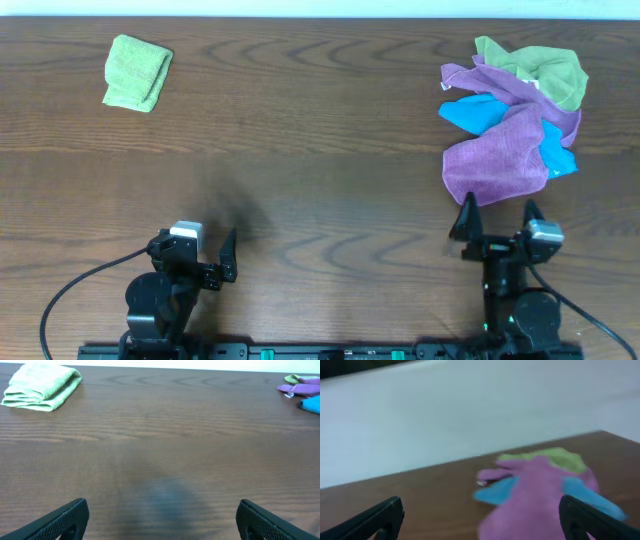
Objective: Fold the cloth
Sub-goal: 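Reach the right gripper to the cloth pile and grasp the purple cloth, then pull the purple cloth out of the pile leftward with the right gripper, then lay the purple cloth flat at table center and release it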
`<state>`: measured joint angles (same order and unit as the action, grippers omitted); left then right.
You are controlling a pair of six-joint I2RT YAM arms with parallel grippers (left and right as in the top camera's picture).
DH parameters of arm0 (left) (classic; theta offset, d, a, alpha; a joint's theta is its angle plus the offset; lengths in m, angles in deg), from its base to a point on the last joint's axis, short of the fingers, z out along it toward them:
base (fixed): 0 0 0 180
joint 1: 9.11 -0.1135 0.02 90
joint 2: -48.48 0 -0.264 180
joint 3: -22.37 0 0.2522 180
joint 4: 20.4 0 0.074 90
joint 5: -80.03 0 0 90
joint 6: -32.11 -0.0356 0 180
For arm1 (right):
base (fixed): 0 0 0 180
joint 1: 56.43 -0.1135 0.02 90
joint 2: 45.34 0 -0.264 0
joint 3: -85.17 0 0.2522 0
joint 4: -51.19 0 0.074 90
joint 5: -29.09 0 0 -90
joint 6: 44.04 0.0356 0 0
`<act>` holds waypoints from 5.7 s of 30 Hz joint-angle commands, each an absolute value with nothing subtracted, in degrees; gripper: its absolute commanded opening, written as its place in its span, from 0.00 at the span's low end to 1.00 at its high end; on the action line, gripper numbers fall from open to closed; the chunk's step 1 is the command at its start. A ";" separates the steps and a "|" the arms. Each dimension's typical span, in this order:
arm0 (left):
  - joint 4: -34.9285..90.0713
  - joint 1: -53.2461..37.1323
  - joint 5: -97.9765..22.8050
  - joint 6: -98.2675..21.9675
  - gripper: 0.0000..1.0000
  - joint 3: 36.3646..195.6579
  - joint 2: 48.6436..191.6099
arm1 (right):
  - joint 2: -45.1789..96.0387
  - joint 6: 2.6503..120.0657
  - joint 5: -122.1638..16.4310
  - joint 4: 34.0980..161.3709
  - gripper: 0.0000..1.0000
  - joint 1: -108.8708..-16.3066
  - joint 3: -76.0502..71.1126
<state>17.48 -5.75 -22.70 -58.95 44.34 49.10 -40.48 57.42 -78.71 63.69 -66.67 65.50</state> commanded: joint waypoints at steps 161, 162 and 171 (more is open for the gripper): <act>17.70 -6.10 -22.70 -58.12 0.95 43.21 48.73 | 70.18 42.45 -70.56 97.09 0.01 -90.84 -5.63; 17.70 -6.10 -22.70 -58.12 0.95 43.21 48.73 | 70.18 42.45 -70.56 97.09 0.01 -90.77 -5.63; 17.70 -6.10 -22.70 -58.12 0.95 43.21 48.73 | 69.74 43.57 -65.64 95.97 0.01 -91.32 -8.75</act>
